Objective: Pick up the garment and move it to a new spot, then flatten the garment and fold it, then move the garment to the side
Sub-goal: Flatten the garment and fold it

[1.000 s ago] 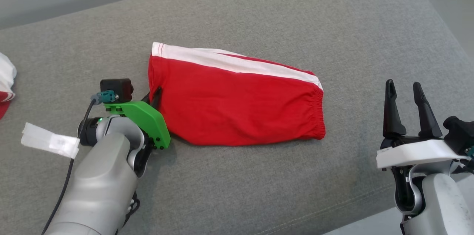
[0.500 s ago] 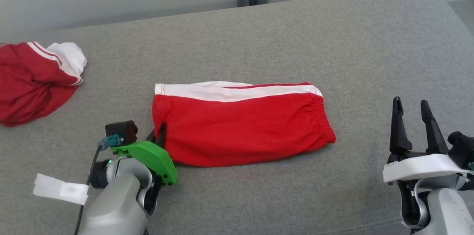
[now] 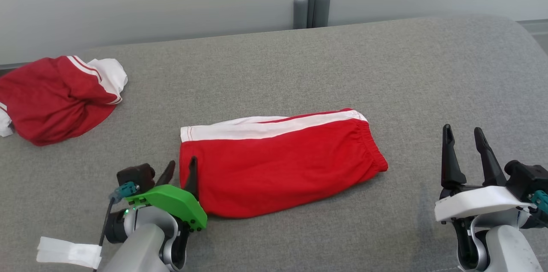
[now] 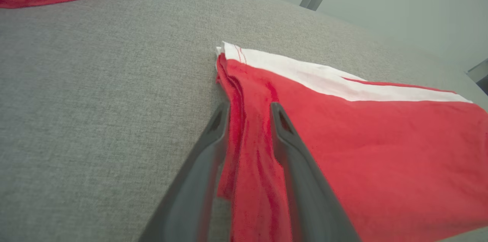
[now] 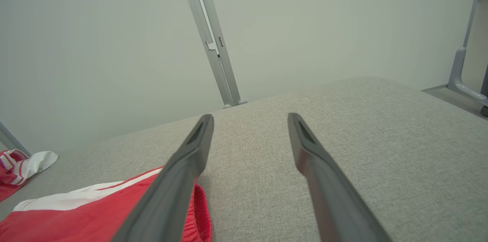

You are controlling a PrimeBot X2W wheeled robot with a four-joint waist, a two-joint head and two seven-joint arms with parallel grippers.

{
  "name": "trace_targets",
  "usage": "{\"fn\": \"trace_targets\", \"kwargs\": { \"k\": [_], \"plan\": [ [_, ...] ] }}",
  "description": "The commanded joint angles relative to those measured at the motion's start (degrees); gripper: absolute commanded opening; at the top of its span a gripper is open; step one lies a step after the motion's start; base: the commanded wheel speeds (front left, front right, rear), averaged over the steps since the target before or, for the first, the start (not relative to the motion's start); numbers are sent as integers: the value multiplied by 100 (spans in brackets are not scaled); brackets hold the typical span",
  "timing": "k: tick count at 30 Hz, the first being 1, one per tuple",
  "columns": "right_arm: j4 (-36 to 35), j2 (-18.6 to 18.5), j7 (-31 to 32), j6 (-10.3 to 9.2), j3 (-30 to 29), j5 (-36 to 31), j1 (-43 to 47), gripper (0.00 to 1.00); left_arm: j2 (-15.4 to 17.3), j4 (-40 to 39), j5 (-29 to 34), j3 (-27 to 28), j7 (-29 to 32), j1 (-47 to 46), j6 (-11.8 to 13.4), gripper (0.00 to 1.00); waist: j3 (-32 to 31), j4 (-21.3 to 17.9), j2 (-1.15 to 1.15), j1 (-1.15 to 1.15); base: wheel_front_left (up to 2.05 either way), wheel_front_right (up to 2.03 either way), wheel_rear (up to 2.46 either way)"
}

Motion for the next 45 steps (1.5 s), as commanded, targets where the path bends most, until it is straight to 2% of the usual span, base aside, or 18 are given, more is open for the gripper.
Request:
{"fn": "trace_targets", "kwargs": {
  "k": [1, 7, 14, 20, 26, 31, 38, 45],
  "plan": [
    [25, -20, -20, 0, 11, -39, 80, 100, 83, -127, 72, 79, -29, 60, 45, 100, -21, -13, 0, 0, 0, 0, 0],
    [111, -20, -20, 0, -3, -115, 77, 100, 296, -1246, 739, 646, -26, 487, 323, 100, -114, -30, 0, 0, 0, 0, 0],
    [319, -20, -18, 0, 70, -374, -6, 100, 357, -2193, 1432, 1136, -27, 1004, 434, 100, -196, 47, 0, 0, 0, 0, 0],
    [487, -20, 353, 0, 152, -752, -246, 100, 266, -2745, 1856, 1468, -22, 1432, 461, 100, -216, 206, 0, 0, 0, 0, 0],
    [871, -53, 912, 0, 349, -783, -565, 100, 60, -3044, 2095, 1743, -21, 1751, 386, 100, -176, 470, 0, 0, 0, 0, 0],
    [1543, -160, 1219, 0, 427, -703, -776, 100, -83, -3124, 2234, 1876, -22, 1833, 289, 100, -89, 746, 0, 0, 0, 0, 0],
    [2418, -153, 1067, 0, 336, -454, -898, 100, -216, -3072, 2401, 2000, -21, 1810, 167, 100, 39, 1069, 0, 0, 0, 0, 0],
    [2974, -101, 957, 0, 363, -179, -1006, 100, -301, -3046, 2514, 2130, -21, 1788, 103, 100, 105, 1159, 0, 0, 0, 0, 0]
  ]
}}
